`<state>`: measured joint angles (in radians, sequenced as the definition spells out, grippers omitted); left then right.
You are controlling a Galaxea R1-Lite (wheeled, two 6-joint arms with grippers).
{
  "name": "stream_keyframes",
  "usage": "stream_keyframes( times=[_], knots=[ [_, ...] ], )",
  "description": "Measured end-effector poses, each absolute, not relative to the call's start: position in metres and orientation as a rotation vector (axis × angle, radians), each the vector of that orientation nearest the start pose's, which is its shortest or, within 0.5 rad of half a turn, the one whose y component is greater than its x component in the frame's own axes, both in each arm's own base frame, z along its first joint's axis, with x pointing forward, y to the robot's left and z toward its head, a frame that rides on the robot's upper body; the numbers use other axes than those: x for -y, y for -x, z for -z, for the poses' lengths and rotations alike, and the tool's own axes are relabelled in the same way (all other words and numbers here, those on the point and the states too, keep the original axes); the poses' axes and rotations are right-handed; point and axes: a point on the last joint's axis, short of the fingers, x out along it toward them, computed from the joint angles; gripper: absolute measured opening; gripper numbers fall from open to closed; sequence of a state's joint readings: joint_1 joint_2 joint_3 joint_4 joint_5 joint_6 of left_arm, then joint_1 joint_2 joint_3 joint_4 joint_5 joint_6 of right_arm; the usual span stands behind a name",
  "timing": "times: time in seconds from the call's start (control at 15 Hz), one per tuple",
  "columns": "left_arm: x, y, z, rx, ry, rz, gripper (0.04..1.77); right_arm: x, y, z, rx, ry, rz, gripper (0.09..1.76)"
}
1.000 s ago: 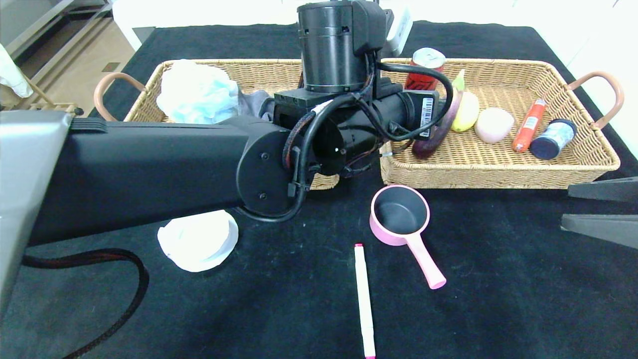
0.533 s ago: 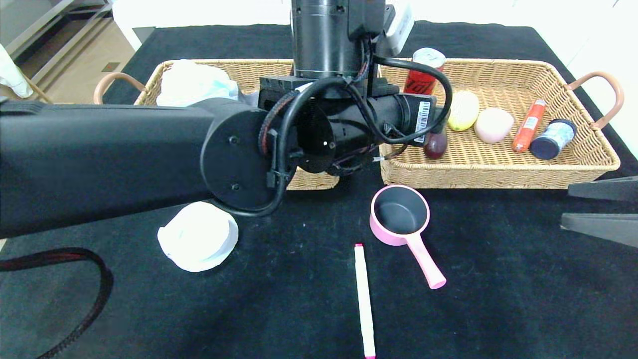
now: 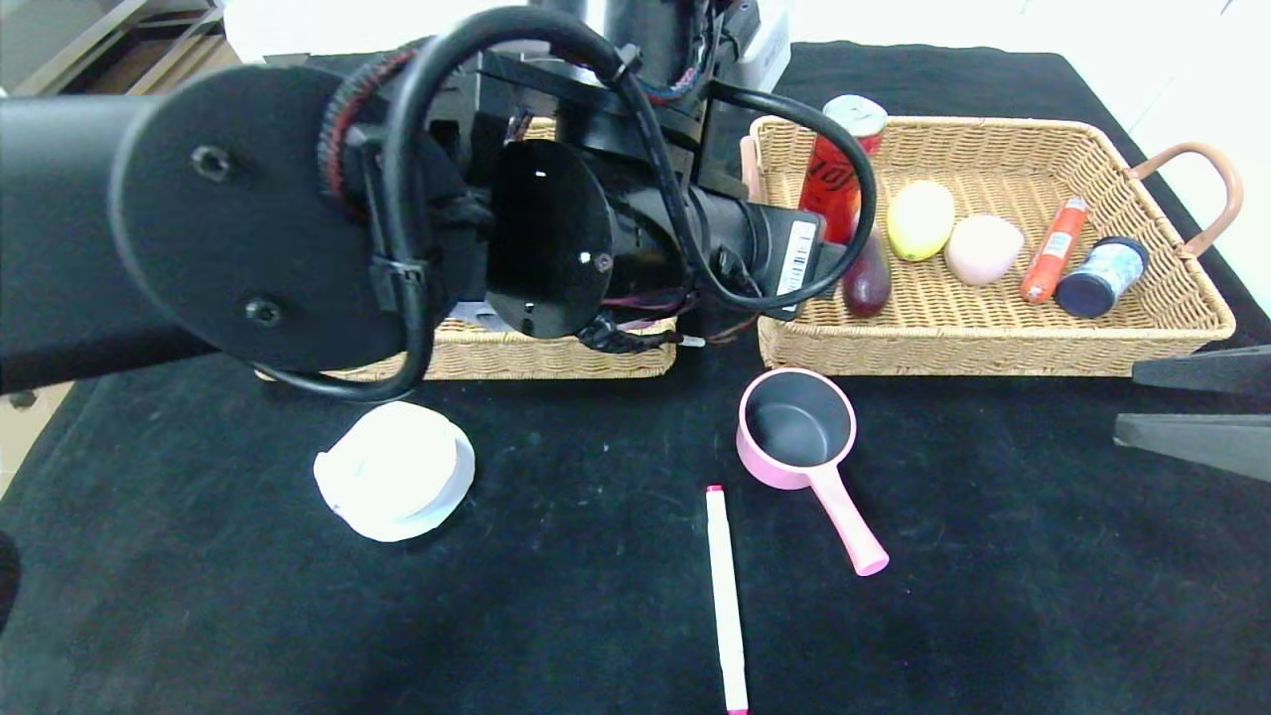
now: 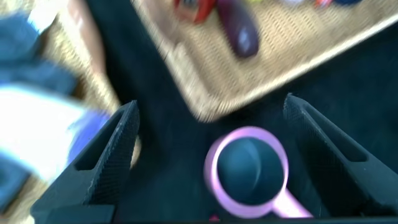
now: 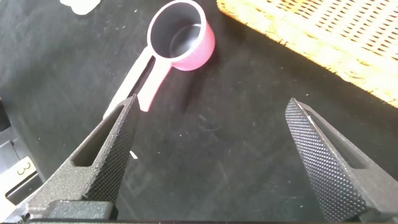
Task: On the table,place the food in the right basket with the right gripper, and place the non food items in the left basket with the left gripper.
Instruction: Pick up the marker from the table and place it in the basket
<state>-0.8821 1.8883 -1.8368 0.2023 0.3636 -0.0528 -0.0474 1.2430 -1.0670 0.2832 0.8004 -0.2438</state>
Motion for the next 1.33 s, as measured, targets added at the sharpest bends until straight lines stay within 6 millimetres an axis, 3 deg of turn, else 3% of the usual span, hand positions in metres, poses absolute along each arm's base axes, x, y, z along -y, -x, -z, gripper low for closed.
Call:
stream_keyframes(
  times=[0.6,1.33],
  knots=[
    [0.251,-0.206,-0.317,-0.545,-0.091,0.416,1.70,-0.007,-0.178,-0.284,-0.344,0.030,-0.782,1.71],
    [0.255,-0.188,-0.290,-0.788,-0.063,0.349,1.71,-0.007,-0.178,-0.284,-0.344,0.030,-0.782,1.71]
  ],
)
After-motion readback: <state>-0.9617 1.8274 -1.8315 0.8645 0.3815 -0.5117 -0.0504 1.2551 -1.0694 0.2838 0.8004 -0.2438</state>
